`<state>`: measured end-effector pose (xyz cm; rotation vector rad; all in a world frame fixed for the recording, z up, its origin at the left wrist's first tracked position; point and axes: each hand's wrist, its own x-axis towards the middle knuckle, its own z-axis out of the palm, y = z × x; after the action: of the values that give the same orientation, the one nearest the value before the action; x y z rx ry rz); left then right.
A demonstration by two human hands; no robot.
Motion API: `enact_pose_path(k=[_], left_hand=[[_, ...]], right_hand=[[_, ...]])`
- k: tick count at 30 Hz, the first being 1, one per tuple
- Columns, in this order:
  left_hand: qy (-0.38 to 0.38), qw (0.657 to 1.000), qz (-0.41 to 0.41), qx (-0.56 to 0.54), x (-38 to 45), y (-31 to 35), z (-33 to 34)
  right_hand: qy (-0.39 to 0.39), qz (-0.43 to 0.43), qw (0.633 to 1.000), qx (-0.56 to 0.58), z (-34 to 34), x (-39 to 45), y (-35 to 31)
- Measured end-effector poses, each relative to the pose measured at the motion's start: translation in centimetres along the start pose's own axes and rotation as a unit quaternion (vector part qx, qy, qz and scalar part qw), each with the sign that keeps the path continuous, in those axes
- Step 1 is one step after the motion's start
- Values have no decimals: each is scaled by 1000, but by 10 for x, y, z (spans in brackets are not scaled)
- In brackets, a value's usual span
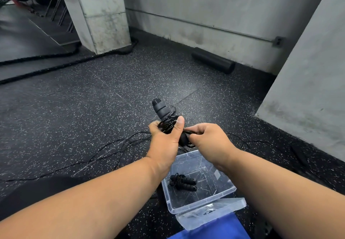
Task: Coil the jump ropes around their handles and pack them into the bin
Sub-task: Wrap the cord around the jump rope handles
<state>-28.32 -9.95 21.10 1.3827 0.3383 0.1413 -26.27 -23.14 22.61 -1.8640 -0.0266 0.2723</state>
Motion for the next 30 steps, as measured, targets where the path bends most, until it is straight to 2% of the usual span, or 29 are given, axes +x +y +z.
enact_pose_path(k=[2, 5, 7, 9, 13, 18, 22, 25, 30], left_hand=[[12, 1000, 2, 12, -1, -2, 2], [19, 999, 9, 37, 2, -5, 2], [18, 998, 24, 52, 2, -6, 2], [13, 997, 45, 69, 2, -6, 3], [-21, 988, 98, 115, 5, -6, 2], [-34, 990, 94, 100, 7, -7, 4], [-27, 994, 84, 68, 11, -5, 2], [-26, 995, 79, 60, 11, 1, 0], [-33, 995, 68, 66, 8, 3, -8]], right_hand=[[9, -43, 996, -82, 3, -1, 3], [27, -111, 964, -241, 1, -2, 3], [16, -120, 957, -263, 0, -5, 4], [17, -113, 963, -245, 1, -6, 7], [71, -95, 980, -157, 4, -5, 9], [85, -45, 995, 33, 7, -2, 7], [68, -20, 991, 113, 3, 1, 5], [9, -33, 992, 118, -4, 1, -4], [-74, -39, 996, 26, -16, 5, -5]])
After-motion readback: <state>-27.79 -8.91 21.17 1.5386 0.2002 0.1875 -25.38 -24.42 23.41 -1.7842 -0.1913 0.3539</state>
